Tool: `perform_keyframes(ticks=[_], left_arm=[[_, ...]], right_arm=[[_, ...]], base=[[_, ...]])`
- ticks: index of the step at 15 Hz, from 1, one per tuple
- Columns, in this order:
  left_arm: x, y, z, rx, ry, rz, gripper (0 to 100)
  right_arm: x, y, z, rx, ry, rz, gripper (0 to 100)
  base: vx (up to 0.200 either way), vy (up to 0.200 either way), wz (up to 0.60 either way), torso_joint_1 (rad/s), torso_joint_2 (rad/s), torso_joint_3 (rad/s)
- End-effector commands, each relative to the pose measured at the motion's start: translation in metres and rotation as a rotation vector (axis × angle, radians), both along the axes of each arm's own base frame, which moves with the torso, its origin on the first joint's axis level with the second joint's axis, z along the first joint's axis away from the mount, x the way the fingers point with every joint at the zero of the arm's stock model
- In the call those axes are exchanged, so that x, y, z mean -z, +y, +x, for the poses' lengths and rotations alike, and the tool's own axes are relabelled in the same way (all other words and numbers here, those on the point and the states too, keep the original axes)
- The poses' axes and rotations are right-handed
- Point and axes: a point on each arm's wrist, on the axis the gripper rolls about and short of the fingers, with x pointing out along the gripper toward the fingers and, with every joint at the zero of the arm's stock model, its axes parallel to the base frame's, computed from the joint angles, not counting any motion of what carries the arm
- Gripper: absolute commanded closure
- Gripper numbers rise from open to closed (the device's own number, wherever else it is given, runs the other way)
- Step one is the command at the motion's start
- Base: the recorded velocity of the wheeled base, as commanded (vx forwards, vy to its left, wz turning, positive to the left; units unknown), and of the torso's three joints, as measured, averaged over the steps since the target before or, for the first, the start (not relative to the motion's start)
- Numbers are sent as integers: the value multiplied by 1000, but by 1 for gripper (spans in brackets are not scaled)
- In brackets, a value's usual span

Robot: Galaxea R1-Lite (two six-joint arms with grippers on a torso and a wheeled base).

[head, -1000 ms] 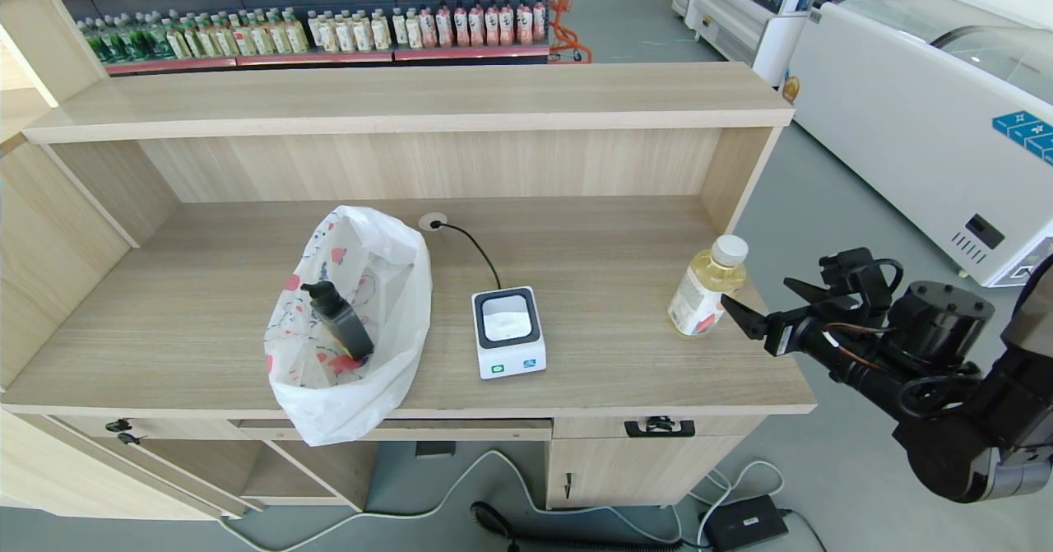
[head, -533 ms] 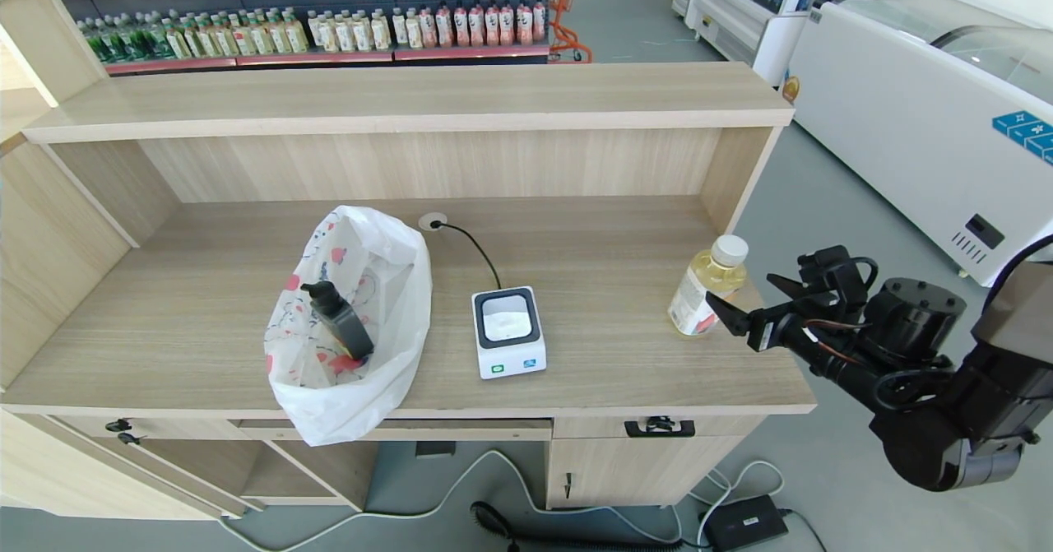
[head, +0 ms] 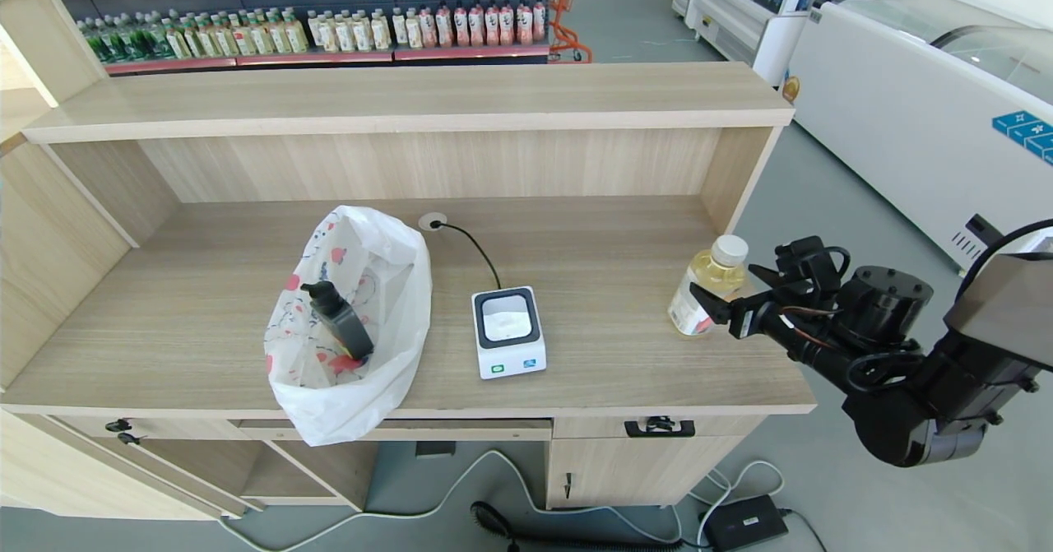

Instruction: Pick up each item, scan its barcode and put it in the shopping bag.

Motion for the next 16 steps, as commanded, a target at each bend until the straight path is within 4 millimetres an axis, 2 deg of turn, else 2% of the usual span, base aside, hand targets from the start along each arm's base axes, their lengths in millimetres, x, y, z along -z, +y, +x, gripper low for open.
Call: perform_keyframes(ticks=[1, 16], left_arm=[[0, 0, 0, 0, -1, 0, 0], [0, 0, 0, 0, 0, 0, 0]], right_arm=[[4, 5, 1, -12, 8, -1, 0], [24, 11, 33, -74, -13, -22, 0]], base=[[0, 0, 0, 0, 0, 0], [0, 0, 0, 0, 0, 0]])
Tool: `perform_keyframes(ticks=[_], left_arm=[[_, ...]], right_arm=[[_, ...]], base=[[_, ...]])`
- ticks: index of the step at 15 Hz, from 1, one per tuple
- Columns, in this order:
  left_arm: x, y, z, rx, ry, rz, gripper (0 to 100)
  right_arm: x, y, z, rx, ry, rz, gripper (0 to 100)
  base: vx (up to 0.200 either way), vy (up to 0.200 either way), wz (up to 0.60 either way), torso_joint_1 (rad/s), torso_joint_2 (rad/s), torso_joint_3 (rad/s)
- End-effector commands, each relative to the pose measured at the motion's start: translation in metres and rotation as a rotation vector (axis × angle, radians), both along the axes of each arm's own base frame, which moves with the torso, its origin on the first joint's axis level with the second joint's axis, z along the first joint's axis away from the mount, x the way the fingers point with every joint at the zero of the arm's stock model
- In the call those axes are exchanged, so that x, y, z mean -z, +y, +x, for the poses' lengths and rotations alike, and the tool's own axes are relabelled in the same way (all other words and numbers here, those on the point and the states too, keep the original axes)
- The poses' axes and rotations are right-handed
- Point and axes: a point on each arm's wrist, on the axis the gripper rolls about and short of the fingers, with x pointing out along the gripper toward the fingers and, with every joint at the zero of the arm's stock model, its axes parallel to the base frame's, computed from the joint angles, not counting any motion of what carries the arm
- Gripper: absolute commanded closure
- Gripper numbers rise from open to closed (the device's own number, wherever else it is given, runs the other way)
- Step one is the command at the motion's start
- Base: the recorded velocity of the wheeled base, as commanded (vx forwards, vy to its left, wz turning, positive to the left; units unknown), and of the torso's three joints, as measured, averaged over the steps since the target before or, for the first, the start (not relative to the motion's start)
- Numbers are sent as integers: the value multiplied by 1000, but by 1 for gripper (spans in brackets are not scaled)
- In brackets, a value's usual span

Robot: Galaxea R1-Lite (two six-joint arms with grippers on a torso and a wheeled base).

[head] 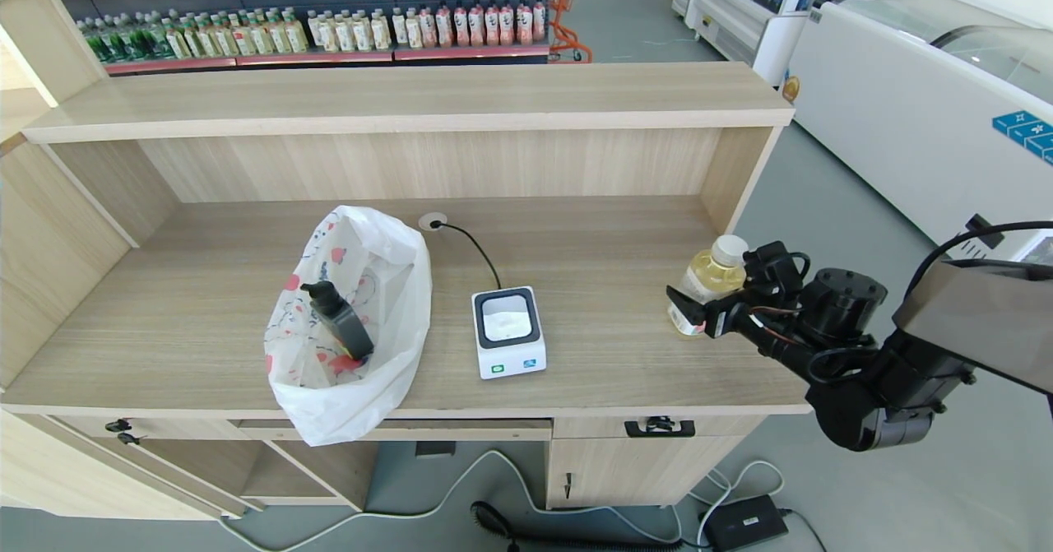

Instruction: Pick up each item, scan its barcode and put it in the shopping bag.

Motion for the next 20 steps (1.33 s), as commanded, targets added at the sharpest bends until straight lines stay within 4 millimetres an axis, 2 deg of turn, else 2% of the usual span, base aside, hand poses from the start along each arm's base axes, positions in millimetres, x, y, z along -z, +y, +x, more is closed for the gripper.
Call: perform_keyframes(ticks=[1, 5, 6, 10, 14, 17, 20], left_arm=[[0, 0, 0, 0, 0, 0, 0], [0, 0, 0, 0, 0, 0, 0], [0, 0, 0, 0, 0, 0, 0], [0, 0, 0, 0, 0, 0, 0], [0, 0, 0, 0, -1, 0, 0], [0, 0, 0, 0, -1, 0, 0], [0, 0, 0, 0, 0, 0, 0]], right_arm=[[5, 1, 5, -2, 0, -2, 0], [10, 3, 14, -4, -11, -4, 0], [11, 3, 14, -3, -11, -9, 100], [19, 6, 21, -8, -20, -28, 100], [26, 6, 19, -18, -37, -97, 100], [14, 5, 23, -22, -75, -87, 100], [-60, 2, 5, -28, -106, 49, 100]], base=[[0, 0, 0, 0, 0, 0], [0, 0, 0, 0, 0, 0], [0, 0, 0, 0, 0, 0], [0, 0, 0, 0, 0, 0], [0, 0, 0, 0, 0, 0], [0, 0, 0, 0, 0, 0], [0, 0, 0, 0, 0, 0]])
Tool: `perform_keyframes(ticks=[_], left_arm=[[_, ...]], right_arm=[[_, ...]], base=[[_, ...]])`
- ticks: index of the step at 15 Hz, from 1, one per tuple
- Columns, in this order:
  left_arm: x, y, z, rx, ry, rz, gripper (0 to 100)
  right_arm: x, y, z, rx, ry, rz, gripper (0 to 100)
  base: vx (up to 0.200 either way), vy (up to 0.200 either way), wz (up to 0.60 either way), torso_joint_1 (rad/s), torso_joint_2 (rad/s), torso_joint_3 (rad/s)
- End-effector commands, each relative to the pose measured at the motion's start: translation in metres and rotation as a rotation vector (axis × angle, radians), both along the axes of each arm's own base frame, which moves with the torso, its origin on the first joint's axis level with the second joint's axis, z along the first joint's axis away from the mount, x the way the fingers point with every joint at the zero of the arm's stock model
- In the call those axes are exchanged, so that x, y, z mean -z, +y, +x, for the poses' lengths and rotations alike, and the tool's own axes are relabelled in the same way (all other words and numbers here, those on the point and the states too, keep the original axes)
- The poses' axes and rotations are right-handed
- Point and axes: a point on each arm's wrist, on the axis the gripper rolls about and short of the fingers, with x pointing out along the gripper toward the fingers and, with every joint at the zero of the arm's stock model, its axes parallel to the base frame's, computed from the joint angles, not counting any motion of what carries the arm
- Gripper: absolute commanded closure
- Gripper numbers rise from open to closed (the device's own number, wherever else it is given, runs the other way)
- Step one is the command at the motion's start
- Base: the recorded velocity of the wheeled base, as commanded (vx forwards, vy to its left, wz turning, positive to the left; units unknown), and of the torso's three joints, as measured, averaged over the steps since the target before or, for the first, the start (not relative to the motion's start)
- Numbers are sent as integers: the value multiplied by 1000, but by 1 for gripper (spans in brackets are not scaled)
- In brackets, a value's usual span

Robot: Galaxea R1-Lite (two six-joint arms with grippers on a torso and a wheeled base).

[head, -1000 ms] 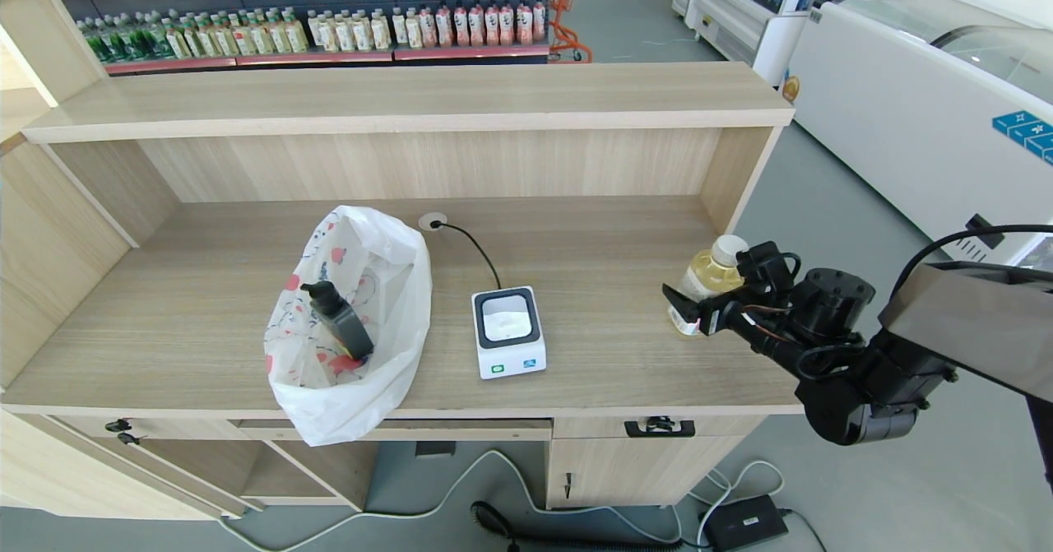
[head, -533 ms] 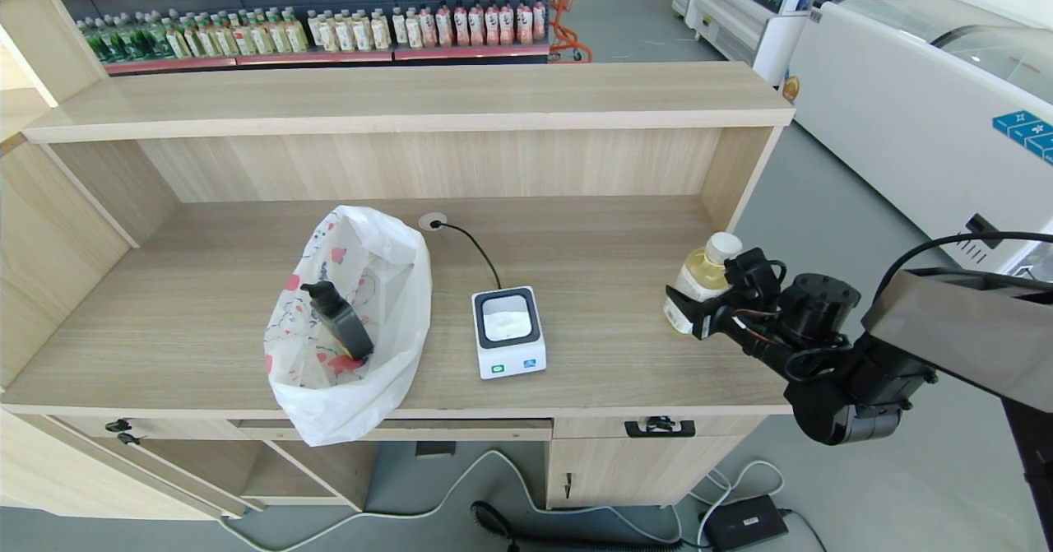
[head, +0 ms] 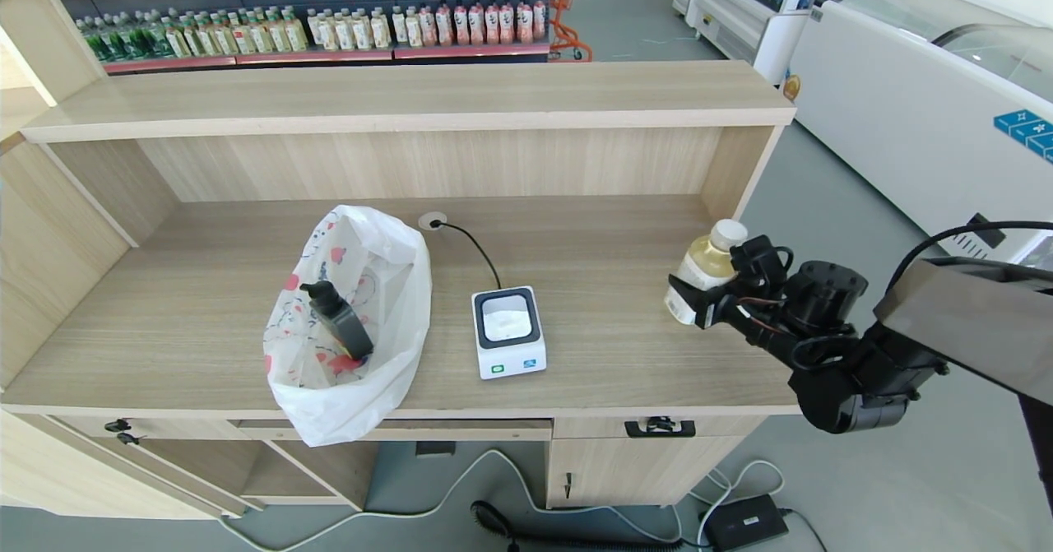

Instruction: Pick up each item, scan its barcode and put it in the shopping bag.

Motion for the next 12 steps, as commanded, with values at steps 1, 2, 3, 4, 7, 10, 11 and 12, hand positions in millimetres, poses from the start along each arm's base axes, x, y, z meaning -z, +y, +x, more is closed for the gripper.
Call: perform_keyframes(ticks=[1, 2, 3, 4, 7, 10, 11, 12], left_arm=[[0, 0, 0, 0, 0, 0, 0], [0, 0, 0, 0, 0, 0, 0], [0, 0, 0, 0, -1, 0, 0], [0, 0, 0, 0, -1, 0, 0], [0, 0, 0, 0, 0, 0, 0], [0, 0, 0, 0, 0, 0, 0], [0, 0, 0, 0, 0, 0, 0], [0, 0, 0, 0, 0, 0, 0]], right_arm=[[-82, -5, -29, -13, -38, 94, 100], [-84, -6, -30, -13, -32, 99, 100], [-131, -7, -60, -57, 65, 211, 100], [-153, -6, -78, -104, 134, 257, 100], [-191, 12, -127, -375, 263, 351, 100], [-203, 26, -177, -666, 351, 383, 100], [-204, 28, -190, -743, 366, 370, 100], [-204, 30, -199, -804, 380, 355, 100]], base=[[0, 0, 0, 0, 0, 0], [0, 0, 0, 0, 0, 0], [0, 0, 0, 0, 0, 0], [0, 0, 0, 0, 0, 0], [0, 0, 0, 0, 0, 0], [0, 0, 0, 0, 0, 0], [0, 0, 0, 0, 0, 0], [0, 0, 0, 0, 0, 0]])
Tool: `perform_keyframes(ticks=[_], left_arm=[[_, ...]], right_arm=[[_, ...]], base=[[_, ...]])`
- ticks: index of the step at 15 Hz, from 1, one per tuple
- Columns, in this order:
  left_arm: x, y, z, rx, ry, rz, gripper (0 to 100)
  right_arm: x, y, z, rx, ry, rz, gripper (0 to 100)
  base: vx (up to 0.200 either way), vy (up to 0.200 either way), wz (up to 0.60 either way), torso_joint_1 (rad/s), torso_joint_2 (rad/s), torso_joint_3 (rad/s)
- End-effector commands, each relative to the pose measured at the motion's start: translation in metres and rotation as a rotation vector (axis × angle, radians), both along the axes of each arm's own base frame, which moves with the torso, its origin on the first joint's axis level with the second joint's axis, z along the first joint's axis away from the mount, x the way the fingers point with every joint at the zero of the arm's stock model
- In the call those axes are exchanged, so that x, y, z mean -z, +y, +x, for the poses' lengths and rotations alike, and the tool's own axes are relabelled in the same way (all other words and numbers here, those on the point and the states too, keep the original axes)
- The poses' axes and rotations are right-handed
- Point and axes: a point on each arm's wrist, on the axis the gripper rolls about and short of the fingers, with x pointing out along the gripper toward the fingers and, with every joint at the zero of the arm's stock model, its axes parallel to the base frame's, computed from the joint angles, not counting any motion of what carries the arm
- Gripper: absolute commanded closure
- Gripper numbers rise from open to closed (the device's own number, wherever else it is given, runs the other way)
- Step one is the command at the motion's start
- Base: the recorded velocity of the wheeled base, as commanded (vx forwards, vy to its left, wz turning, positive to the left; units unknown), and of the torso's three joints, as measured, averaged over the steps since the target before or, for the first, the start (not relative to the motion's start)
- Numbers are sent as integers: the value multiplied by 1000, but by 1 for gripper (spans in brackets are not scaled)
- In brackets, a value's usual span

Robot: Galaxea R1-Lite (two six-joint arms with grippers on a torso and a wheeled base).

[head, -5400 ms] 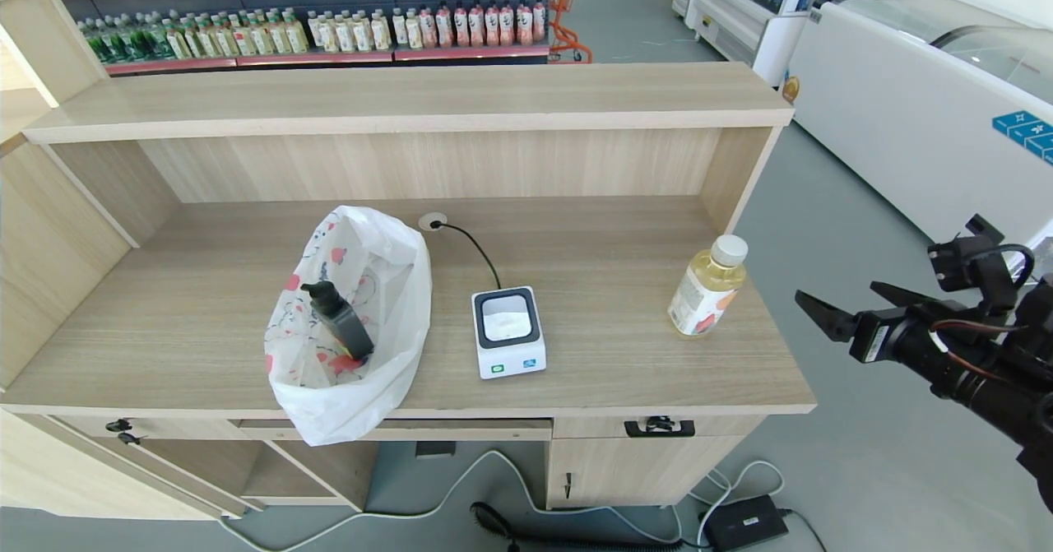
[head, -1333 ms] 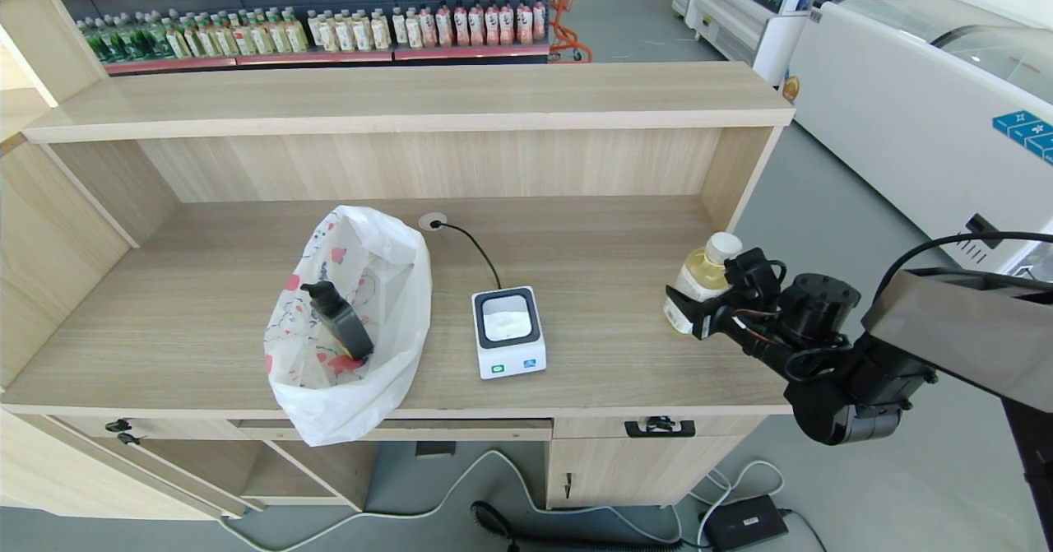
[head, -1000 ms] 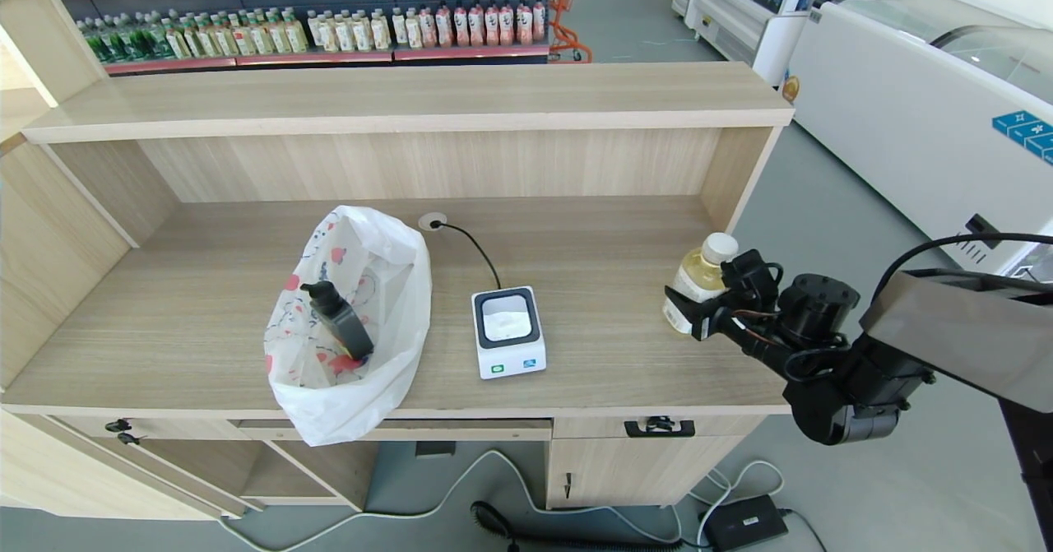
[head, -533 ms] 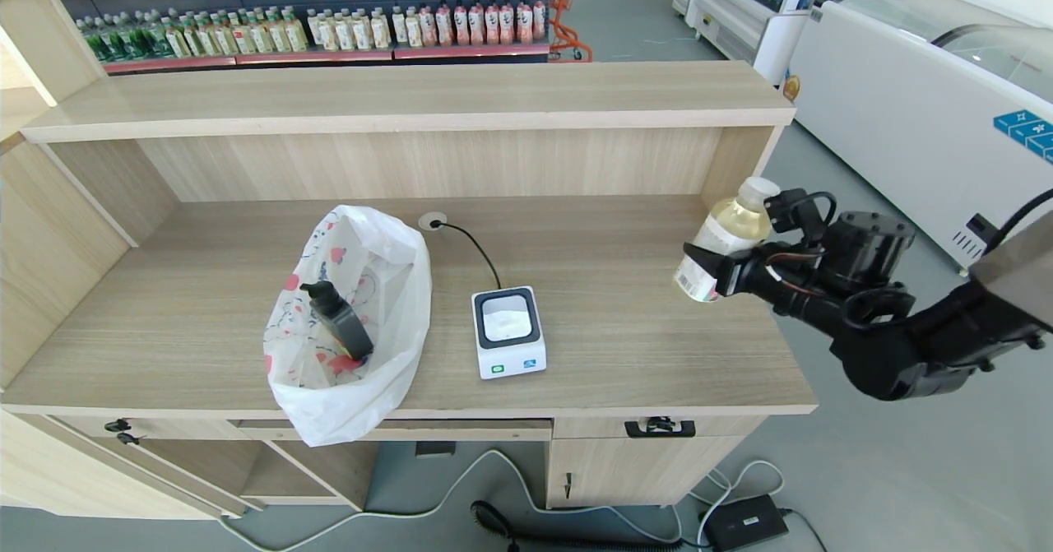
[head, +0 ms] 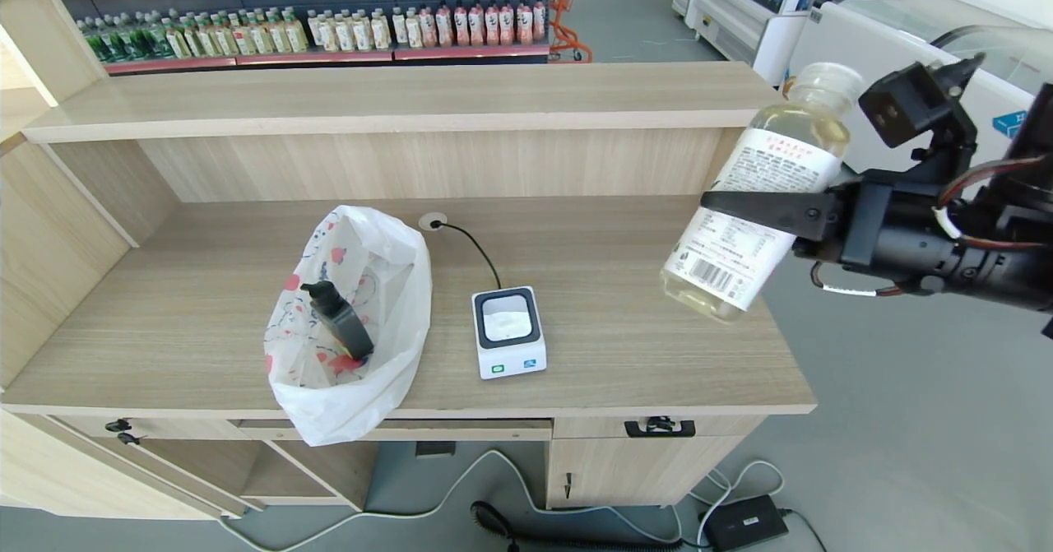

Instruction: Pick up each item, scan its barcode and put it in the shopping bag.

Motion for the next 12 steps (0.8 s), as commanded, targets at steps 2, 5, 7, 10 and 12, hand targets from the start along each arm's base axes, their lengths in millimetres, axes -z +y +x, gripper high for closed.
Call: perform_keyframes(ticks=[2, 5, 7, 10, 12], left_arm=[[0, 0, 0, 0, -2, 0, 0], [0, 0, 0, 0, 0, 0, 0], [0, 0, 0, 0, -2, 0, 0], [0, 0, 0, 0, 0, 0, 0], [0, 0, 0, 0, 0, 0, 0]], right_arm=[[-16, 9, -40, -137, -61, 22, 100], [-24, 26, -60, -244, -80, 41, 100], [-29, 32, -81, -322, -52, 68, 100], [-36, 39, -95, -391, -66, 83, 100], [-40, 39, -102, -411, -52, 79, 100]], base=[[0, 0, 0, 0, 0, 0], [0, 0, 0, 0, 0, 0], [0, 0, 0, 0, 0, 0], [0, 0, 0, 0, 0, 0], [0, 0, 0, 0, 0, 0]])
